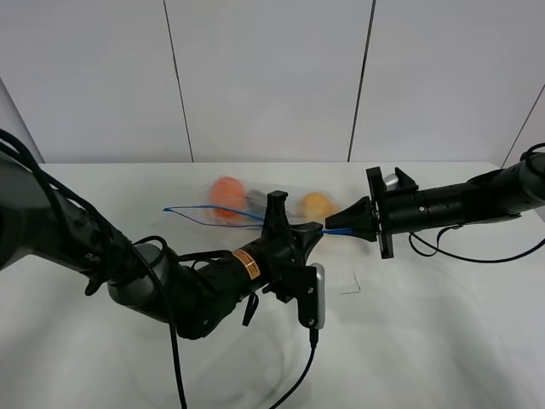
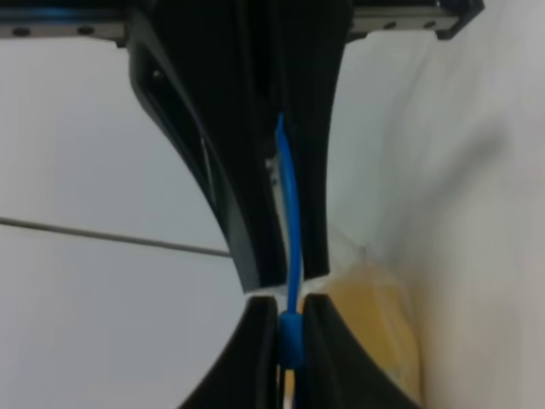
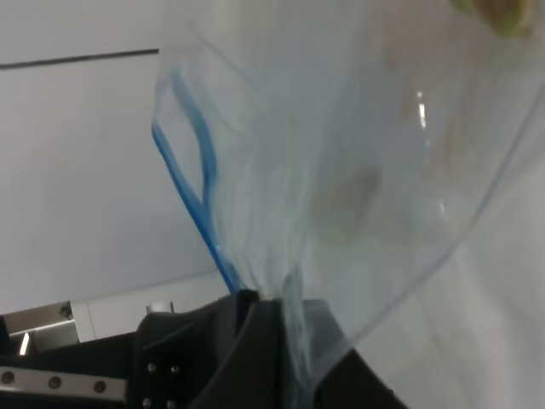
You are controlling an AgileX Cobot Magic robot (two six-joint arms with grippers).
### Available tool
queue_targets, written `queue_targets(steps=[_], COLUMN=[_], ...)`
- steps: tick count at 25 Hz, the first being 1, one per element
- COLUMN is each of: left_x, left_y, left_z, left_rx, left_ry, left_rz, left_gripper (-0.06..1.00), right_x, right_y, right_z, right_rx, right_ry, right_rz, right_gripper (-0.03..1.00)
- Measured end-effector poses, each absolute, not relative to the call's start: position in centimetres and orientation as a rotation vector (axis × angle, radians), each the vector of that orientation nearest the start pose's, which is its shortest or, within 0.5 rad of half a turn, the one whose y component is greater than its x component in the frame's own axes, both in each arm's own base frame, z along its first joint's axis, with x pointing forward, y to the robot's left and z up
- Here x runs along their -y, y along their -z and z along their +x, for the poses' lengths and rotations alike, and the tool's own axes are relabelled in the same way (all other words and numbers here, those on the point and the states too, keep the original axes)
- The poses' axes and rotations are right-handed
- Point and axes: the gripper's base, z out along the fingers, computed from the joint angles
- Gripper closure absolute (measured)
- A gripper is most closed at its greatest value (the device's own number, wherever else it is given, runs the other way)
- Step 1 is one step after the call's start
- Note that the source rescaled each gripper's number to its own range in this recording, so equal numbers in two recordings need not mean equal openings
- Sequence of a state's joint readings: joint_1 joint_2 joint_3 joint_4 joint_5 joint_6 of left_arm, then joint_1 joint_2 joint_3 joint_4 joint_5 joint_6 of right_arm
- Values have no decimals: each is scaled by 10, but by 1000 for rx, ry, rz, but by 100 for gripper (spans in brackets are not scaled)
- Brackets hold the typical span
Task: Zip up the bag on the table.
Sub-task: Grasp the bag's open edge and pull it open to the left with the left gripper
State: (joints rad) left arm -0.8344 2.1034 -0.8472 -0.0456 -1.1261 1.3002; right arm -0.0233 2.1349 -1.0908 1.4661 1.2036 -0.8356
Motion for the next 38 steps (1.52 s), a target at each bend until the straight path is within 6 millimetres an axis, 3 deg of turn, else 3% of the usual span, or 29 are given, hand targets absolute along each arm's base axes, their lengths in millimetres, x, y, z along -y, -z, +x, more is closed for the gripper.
queue_targets(steps=[4,15,38], left_x=[274,211,101], left_y=[-118,-111,-105], left_z=[263,268,317], left_rx=[-839,-965,-1242], left_ry=[-398,-527,-803], left_rz=[1401,1433,1306], left_gripper=[94,94,94], right_x=[-77,-78,-78], right_y=[-117,-117,-117], right_z=[360,359,360], right_rx=[-2520,-2529,-2526], right_ry=[-1765,-1762,-1761], right_rz=[303,293,299], right_gripper=[97,97,97])
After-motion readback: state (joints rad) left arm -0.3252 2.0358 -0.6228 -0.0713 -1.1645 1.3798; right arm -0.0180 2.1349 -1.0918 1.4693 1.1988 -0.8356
